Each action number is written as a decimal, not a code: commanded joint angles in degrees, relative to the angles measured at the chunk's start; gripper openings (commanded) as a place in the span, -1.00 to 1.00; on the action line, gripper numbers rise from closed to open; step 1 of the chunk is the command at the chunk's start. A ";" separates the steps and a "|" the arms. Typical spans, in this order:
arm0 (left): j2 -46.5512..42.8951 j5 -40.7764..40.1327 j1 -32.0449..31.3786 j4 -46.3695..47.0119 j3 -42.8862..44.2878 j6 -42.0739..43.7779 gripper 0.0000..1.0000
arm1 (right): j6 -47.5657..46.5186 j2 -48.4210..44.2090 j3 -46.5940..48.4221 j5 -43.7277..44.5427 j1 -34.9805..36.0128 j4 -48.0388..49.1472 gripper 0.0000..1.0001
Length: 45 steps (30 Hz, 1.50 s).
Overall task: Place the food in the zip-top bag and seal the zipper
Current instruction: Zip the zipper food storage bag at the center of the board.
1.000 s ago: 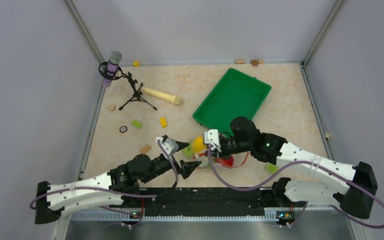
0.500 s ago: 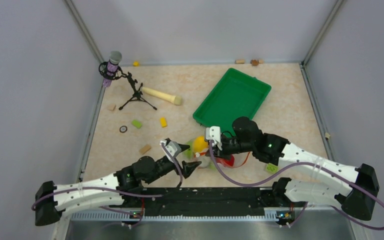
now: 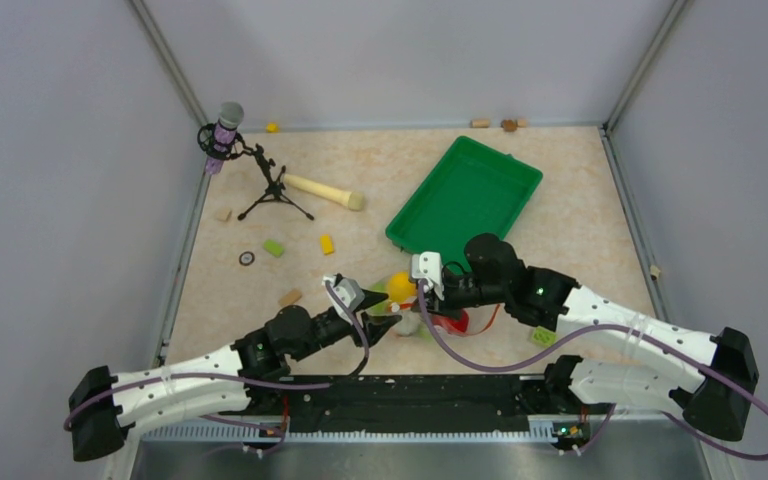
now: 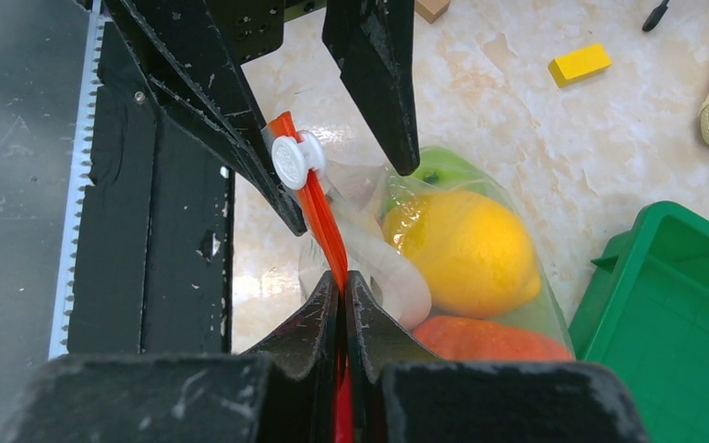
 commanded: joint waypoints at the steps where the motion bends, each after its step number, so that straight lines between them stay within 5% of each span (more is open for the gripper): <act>1: 0.28 2.71 0.48 4.84 1.54 -0.02 0.09 | 0.13 -0.41 1.66 -0.35 0.19 1.88 -1.00; 12: 0.66 7.92 0.50 6.49 1.63 1.18 -0.15 | -0.10 1.53 2.29 1.38 0.20 1.36 -1.00; 16: 1.29 8.67 0.50 6.09 2.06 1.72 -0.50 | -0.04 1.80 2.54 1.36 0.18 1.18 -1.00; 19: 1.52 7.94 0.50 6.46 1.82 1.62 -1.00 | -0.16 1.78 2.45 0.93 0.18 1.27 -1.00; 23: 1.06 8.29 0.50 6.58 1.53 1.99 -1.00 | -1.95 1.69 2.16 0.11 0.22 1.60 -0.64; 26: 0.74 9.28 0.49 6.51 1.49 2.42 -1.00 | -1.43 1.38 1.97 -0.92 0.18 3.72 -0.15; 30: 0.66 9.48 0.50 5.85 1.60 3.29 -1.00 | 0.62 0.95 1.55 -7.56 0.21 8.22 0.15; 35: 0.66 8.36 0.46 4.90 1.77 3.20 -1.00 | 5.36 1.84 2.44 -11.14 0.27 10.01 0.20; 45: 0.63 10.36 0.50 4.42 2.19 3.09 -1.00 | 8.92 4.70 5.22 -7.97 3.96 8.82 -0.03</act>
